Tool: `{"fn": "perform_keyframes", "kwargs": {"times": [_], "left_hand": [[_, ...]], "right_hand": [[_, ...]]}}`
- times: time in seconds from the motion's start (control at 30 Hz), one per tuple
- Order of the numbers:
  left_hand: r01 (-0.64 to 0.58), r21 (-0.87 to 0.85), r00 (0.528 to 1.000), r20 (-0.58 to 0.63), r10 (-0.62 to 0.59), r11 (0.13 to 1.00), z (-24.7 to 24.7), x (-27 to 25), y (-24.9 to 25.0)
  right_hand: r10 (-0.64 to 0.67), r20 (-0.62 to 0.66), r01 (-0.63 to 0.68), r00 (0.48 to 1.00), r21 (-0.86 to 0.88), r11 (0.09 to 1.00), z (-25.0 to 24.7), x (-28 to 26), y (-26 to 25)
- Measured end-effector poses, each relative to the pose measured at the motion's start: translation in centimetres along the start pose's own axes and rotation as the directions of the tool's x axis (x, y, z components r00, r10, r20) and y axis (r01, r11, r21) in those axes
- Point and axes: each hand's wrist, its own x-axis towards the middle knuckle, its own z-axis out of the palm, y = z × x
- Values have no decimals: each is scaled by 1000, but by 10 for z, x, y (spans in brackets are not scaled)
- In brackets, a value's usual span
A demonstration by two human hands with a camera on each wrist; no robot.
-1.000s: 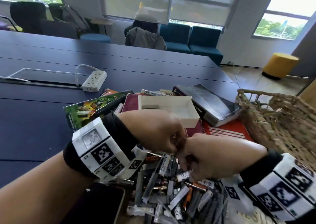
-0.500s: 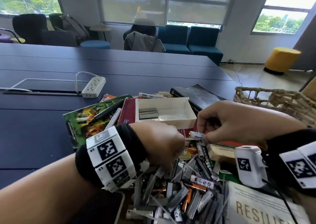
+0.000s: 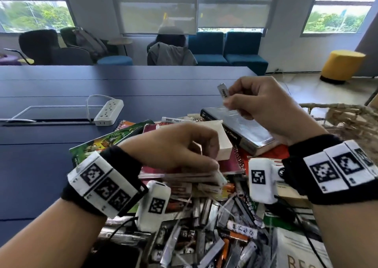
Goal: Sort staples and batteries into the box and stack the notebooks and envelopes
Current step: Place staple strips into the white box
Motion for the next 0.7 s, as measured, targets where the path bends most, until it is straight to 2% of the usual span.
{"fn": "perform_keyframes", "kwargs": {"times": [0.1,0.17,0.27,0.33,0.43,0.57,0.7], "left_hand": [[-50,-187,964,-265,-1,981,-5,-1,-15],[-73,-259,908,-418,-44,963,-5,1,-25],[-107,-307,820,-565,-91,946,-5,7,-34],[-133,-353,776,-618,-124,926,-5,10,-38],[-161,-401,736,-658,-161,902,-3,12,-42],[-163,-391,678,-712,-185,906,0,15,-46],[-127,-358,644,-739,-197,925,1,16,-47]], "right_hand": [[-4,-27,6,1000,56,998,7,4,10],[20,-9,-20,1000,71,997,13,3,19],[75,14,-76,997,55,996,19,4,31],[88,9,-88,996,57,994,19,6,35],[76,24,-77,997,13,997,17,3,40],[64,153,-53,986,-74,996,17,-7,44],[53,258,0,965,-203,979,14,-10,41]]}}
